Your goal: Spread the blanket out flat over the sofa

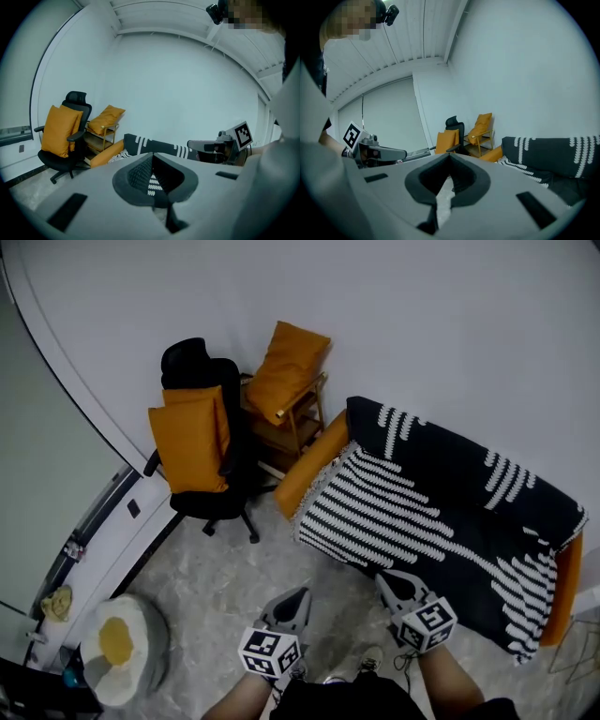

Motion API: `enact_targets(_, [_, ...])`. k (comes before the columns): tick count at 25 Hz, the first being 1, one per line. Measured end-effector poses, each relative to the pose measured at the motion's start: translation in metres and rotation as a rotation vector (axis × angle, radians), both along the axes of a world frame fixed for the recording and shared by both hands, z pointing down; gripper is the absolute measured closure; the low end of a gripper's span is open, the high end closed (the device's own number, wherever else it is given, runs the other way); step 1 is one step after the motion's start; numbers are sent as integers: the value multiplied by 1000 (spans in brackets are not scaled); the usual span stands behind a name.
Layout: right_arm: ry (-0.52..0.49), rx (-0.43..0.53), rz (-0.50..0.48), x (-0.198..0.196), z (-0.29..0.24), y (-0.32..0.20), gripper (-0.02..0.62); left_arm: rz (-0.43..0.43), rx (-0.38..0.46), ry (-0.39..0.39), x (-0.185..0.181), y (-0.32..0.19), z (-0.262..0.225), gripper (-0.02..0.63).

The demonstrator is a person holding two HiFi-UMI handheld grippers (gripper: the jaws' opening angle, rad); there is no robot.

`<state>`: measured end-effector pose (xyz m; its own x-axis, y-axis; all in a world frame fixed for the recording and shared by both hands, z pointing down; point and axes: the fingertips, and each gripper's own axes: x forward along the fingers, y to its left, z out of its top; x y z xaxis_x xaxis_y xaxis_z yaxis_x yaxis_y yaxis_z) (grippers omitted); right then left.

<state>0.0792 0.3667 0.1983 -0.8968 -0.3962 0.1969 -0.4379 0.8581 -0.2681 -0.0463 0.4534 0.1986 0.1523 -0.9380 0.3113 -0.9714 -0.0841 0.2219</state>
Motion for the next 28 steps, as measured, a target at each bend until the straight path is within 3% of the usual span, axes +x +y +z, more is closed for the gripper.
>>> enact_targets(7, [35, 20, 53, -62, -3, 62, 592, 54, 39, 27, -58, 47, -3, 601])
enact_targets(11, [51, 20, 135, -75, -4, 89, 592, 118, 47, 42, -81, 65, -1, 601])
enact_targets(20, [82, 15, 370, -53, -4, 134, 592, 286, 67, 74, -92, 86, 3, 601])
enact_targets(28, [92, 8, 478, -27, -9, 158, 592, 374, 58, 96, -74, 95, 5, 601])
